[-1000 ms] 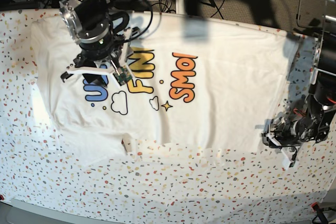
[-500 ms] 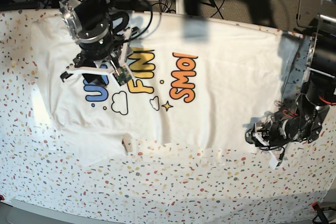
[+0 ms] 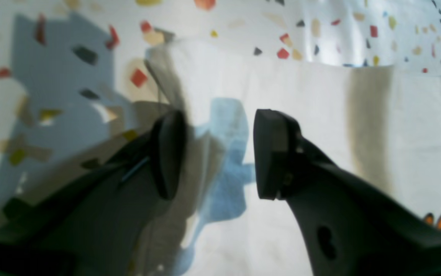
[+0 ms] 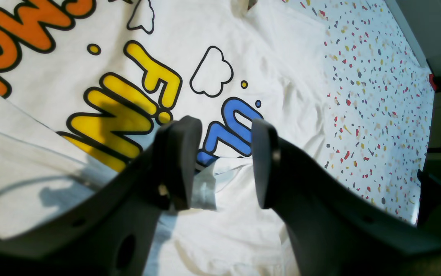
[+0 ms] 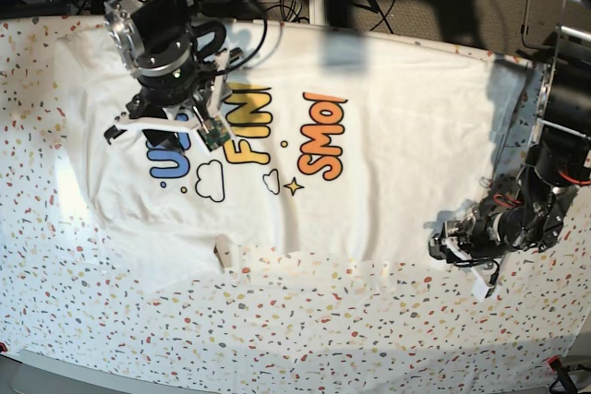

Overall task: Fold the T-shirt properly
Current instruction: 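Grasp the shirt's side edges with both grippers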

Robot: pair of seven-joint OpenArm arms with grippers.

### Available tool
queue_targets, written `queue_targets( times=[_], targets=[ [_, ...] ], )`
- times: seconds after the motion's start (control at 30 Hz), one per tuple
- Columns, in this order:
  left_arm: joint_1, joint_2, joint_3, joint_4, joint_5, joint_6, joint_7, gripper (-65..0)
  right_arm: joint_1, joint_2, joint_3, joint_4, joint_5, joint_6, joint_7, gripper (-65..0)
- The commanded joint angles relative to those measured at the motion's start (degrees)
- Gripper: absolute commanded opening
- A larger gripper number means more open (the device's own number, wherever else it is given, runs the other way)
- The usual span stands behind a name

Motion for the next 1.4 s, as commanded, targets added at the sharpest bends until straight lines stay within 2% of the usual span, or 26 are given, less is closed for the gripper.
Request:
queue_targets(
  times=[0.0,0.1,0.23,0.37,0.47,0.77,0.9,1.03,1.17,1.27,1.37],
  targets=[
    [-2.4,-0.5,-0.3,0.5,-0.3,-0.3,-1.4,-35.8,0.3,0.3,0.4,1.0,-1.2,-0.5,0.9,-40.4],
    [-2.2,-0.5,-0.3,0.5,0.9,-0.3,-1.8,-39.1,0.3,0.3,0.4,1.0,-1.2,-0.5,0.9,-40.4],
    [-1.4,-0.5,-0.3,0.5,0.9,-0.3,-3.7,-49.4,0.3,0.3,0.4,1.0,-1.2,-0.5,1.1,-40.4],
    [-1.3,-0.5,-0.3,0.5,0.9,-0.3,-3.8,-56.4,0.3,0.3,0.4,1.0,-1.2,-0.5,1.1,-40.4],
    [-1.4,-0.5,-0.3,0.5,0.9,-0.3,-4.2,-65.0,0.3,0.3,0.4,1.0,-1.2,-0.5,1.9,-40.4],
    [-1.4,-0.5,-0.3,0.5,1.0,-0.3,-5.5,-65.0,1.9,0.1,1.8,0.8,-1.2,-0.8,4.9,-40.4],
    [-1.4,-0.5,-0.3,0.5,1.0,-0.3,-6.1,-65.0,5.1,-4.6,10.8,-3.0,-0.7,-4.7,5.0,-40.4],
    [-1.4,-0.5,-0.3,0.5,1.0,-0.3,-6.1,-65.0,8.8,-8.9,21.2,-9.6,6.5,-5.0,7.5,-40.4],
    [-1.4,-0.5,-0.3,0.5,1.0,-0.3,-6.1,-65.0,11.9,-8.6,25.3,-17.7,8.8,-4.5,9.4,-40.4],
    [-1.4,-0.5,-0.3,0.5,1.0,-0.3,-6.1,-65.0,14.4,-7.6,25.9,-24.0,8.8,-4.5,12.1,-40.3],
    [-1.4,-0.5,-0.3,0.5,1.0,-0.3,-6.1,-65.0,18.0,-6.2,25.9,-29.6,8.8,-4.5,12.1,-40.3]
  ],
)
